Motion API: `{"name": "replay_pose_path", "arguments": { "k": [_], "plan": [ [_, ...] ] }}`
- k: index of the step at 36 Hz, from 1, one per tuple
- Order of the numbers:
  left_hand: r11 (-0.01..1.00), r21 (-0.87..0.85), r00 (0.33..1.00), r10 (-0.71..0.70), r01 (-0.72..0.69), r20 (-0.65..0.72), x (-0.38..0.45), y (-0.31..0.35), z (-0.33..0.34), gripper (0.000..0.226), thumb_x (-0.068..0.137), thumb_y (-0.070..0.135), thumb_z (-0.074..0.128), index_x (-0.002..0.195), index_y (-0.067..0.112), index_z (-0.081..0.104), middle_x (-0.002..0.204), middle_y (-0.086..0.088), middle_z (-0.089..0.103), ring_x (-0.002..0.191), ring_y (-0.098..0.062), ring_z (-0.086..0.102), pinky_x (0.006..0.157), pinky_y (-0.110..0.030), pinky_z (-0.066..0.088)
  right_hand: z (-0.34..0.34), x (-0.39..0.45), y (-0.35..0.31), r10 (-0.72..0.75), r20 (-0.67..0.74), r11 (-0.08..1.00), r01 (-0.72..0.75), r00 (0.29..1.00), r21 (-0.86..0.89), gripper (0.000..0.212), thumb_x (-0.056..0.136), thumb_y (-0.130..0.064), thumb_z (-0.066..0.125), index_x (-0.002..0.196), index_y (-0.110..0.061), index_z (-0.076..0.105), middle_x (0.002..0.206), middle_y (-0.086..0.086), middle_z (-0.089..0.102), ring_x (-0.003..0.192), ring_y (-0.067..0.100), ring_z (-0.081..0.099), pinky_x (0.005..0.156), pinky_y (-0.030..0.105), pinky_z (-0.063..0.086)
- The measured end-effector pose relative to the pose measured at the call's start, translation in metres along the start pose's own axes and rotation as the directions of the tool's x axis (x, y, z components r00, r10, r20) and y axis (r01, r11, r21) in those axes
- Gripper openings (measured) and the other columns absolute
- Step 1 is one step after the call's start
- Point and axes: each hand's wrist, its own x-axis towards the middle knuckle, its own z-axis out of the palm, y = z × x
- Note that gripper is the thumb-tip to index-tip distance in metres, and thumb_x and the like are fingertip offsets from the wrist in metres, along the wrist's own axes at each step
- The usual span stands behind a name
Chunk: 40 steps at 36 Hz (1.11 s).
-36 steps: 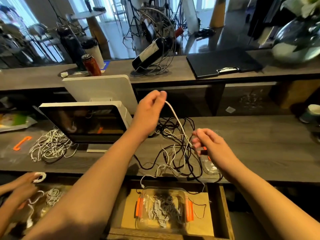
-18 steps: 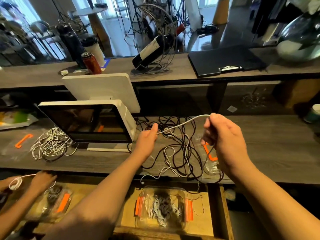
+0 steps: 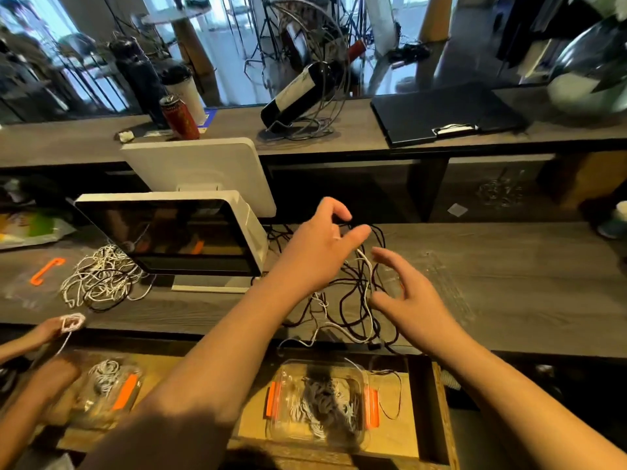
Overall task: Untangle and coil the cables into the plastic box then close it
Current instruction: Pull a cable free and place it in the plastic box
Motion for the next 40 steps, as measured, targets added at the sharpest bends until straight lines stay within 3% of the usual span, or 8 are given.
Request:
{"name": "replay_pose_path", "arguments": {
  "k": [5, 7, 17, 24, 30, 34, 37, 40],
  "plan": [
    [0.999, 0.024, 0.998, 0.042, -0.043, 0.05, -0.005, 0.001, 0.004, 0.016, 0.103, 0.041, 0.047, 0.094, 0.029, 0.052, 0.068, 0.005, 0.054, 0.063, -0.015, 0.054, 0.065, -0.037, 0.046, 0.007, -0.002, -0.031, -0.098, 0.019, 0.956, 0.089, 0.995, 0.28, 0.009, 0.096, -0.022, 0.06, 0.098, -0.019, 0.069, 0.08, 0.005, 0.068, 0.074, 0.027, 0.066, 0.067, 0.036, 0.055],
    [1.0, 0.011, 1.0, 0.023, -0.023, 0.021, -0.004, -0.01, 0.003, 0.036, 0.105, 0.043, 0.043, 0.077, 0.024, 0.055, 0.066, 0.005, 0.052, 0.062, -0.012, 0.05, 0.067, -0.035, 0.042, 0.007, -0.004, -0.031, -0.086, -0.077, 0.948, 0.105, 0.993, 0.301, 0.023, 0.1, -0.027, 0.053, 0.086, -0.018, 0.069, 0.063, 0.0, 0.057, 0.057, 0.015, 0.056, 0.057, 0.031, 0.048],
    [0.859, -0.281, 0.894, -0.447, 0.427, -0.009, -0.019, -0.125, 0.008, 0.05, 0.105, 0.047, 0.04, 0.062, 0.021, 0.042, 0.054, 0.007, 0.038, 0.059, -0.016, 0.037, 0.064, -0.032, 0.035, -0.013, -0.008, -0.024, 0.035, -0.295, 0.858, 0.122, 0.955, 0.499, 0.033, 0.1, -0.014, 0.049, 0.07, -0.014, 0.064, 0.057, 0.003, 0.048, 0.054, 0.014, 0.046, 0.05, 0.022, 0.043],
    [0.953, -0.162, 0.965, -0.261, 0.257, -0.001, -0.022, -0.089, 0.004, 0.042, 0.106, 0.045, 0.039, 0.072, 0.021, 0.045, 0.065, 0.006, 0.038, 0.06, -0.008, 0.037, 0.064, -0.03, 0.032, -0.008, -0.002, -0.002, 0.194, -0.135, 0.974, -0.174, 0.972, 0.145, 0.008, 0.094, -0.015, 0.063, 0.101, -0.018, 0.063, 0.085, 0.003, 0.064, 0.073, 0.013, 0.058, 0.067, 0.029, 0.052],
    [0.996, 0.041, 0.995, -0.077, 0.074, 0.064, -0.022, -0.038, 0.0, 0.044, 0.104, 0.045, 0.046, 0.064, 0.026, 0.05, 0.058, 0.01, 0.043, 0.05, -0.002, 0.04, 0.059, -0.03, 0.035, 0.01, -0.002, -0.001, 0.186, -0.207, 0.972, -0.21, 0.961, -0.104, 0.101, 0.084, -0.028, 0.078, 0.158, -0.021, 0.009, 0.163, 0.003, 0.019, 0.15, 0.02, 0.018, 0.12, 0.038, 0.025],
    [0.989, 0.146, 0.994, -0.015, -0.001, 0.105, -0.025, -0.021, 0.001, 0.043, 0.103, 0.043, 0.048, 0.073, 0.014, 0.061, 0.064, 0.005, 0.052, 0.059, -0.008, 0.049, 0.063, -0.03, 0.039, 0.018, -0.004, -0.012, -0.056, -0.184, 0.972, 0.011, 0.981, -0.235, 0.104, 0.085, -0.025, 0.076, 0.159, -0.024, 0.003, 0.166, -0.003, 0.006, 0.152, 0.012, 0.003, 0.122, 0.031, 0.009],
    [0.993, 0.109, 0.991, 0.031, -0.045, 0.131, -0.029, -0.016, 0.004, 0.041, 0.105, 0.038, 0.045, 0.069, 0.022, 0.058, 0.064, 0.007, 0.052, 0.059, -0.004, 0.049, 0.062, -0.027, 0.038, 0.025, -0.003, -0.016, -0.108, -0.047, 0.968, 0.094, 0.993, -0.232, 0.039, 0.093, -0.028, 0.066, 0.13, -0.033, 0.054, 0.125, -0.006, 0.062, 0.117, 0.006, 0.056, 0.099, 0.031, 0.048],
    [1.0, 0.019, 0.999, -0.003, 0.002, 0.054, -0.028, -0.024, 0.009, 0.047, 0.105, 0.035, 0.044, 0.061, 0.022, 0.049, 0.059, 0.005, 0.047, 0.057, -0.009, 0.044, 0.062, -0.029, 0.037, 0.028, -0.004, -0.018, -0.104, -0.079, 0.994, 0.101, 0.991, -0.045, 0.012, 0.098, -0.028, 0.059, 0.088, -0.034, 0.063, 0.066, -0.011, 0.059, 0.058, 0.001, 0.052, 0.055, 0.018, 0.04]
  ]
}}
